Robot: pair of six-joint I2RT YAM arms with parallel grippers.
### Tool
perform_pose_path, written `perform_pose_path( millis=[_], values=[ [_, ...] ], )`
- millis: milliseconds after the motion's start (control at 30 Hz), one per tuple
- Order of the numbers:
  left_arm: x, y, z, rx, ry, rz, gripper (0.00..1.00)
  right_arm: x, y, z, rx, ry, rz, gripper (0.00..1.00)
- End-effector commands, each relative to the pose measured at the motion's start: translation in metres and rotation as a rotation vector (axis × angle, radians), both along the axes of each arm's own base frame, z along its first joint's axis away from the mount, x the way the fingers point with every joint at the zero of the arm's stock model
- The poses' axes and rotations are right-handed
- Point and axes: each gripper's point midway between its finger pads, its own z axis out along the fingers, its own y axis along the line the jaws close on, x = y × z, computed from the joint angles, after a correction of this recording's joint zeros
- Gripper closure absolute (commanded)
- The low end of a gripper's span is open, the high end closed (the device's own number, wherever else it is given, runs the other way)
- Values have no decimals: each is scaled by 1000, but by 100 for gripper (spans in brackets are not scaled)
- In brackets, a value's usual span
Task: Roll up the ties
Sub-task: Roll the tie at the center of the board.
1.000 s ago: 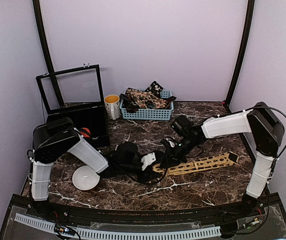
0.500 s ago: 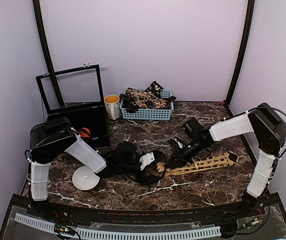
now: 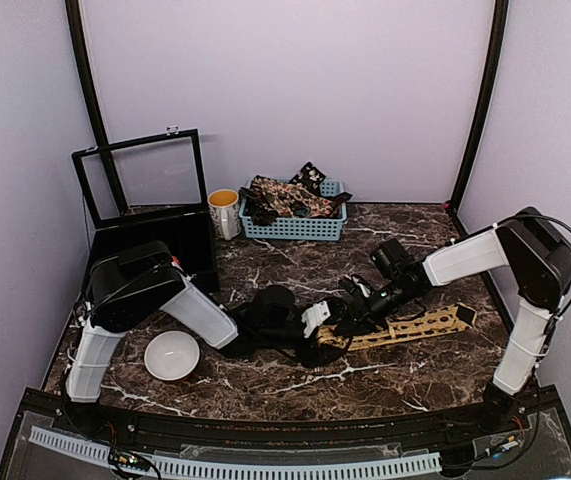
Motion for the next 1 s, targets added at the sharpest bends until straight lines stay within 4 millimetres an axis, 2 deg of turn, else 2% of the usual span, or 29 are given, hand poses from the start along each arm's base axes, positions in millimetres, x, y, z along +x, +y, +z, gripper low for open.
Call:
perform_pose_path(
  millis=[0, 67, 100, 233, 300, 367, 467, 600, 833, 967],
  values=[
    [-13, 15, -36, 123, 57, -4, 29, 5, -3, 2, 3, -18, -28, 100],
    [-16, 28, -41, 164, 39, -6, 49, 5, -2, 9, 16, -23, -30, 100],
    [-17, 34, -42, 178, 32, -6, 55, 4, -2, 13, 19, -25, -31, 100],
    [-23, 60, -44, 199, 43, -29, 62, 0, -4, 23, 29, -23, -32, 100],
    [-23, 68, -42, 196, 47, -40, 65, -3, -6, 17, 13, -11, -33, 100],
    [-24, 69, -40, 190, 47, -60, 62, -5, -8, 3, -14, 12, -27, 100],
    [-24, 65, -34, 166, 50, -81, 52, -8, -13, -16, -57, 25, -14, 100],
    [-21, 59, -25, 125, 64, -68, 45, -20, -28, -40, -130, 35, 7, 100],
    [-23, 57, -4, 7, 92, -36, 29, -24, -40, -50, -181, 30, -4, 100],
    [-23, 48, 6, -57, 102, -19, 23, -25, -42, -54, -193, 26, -3, 100]
  ],
)
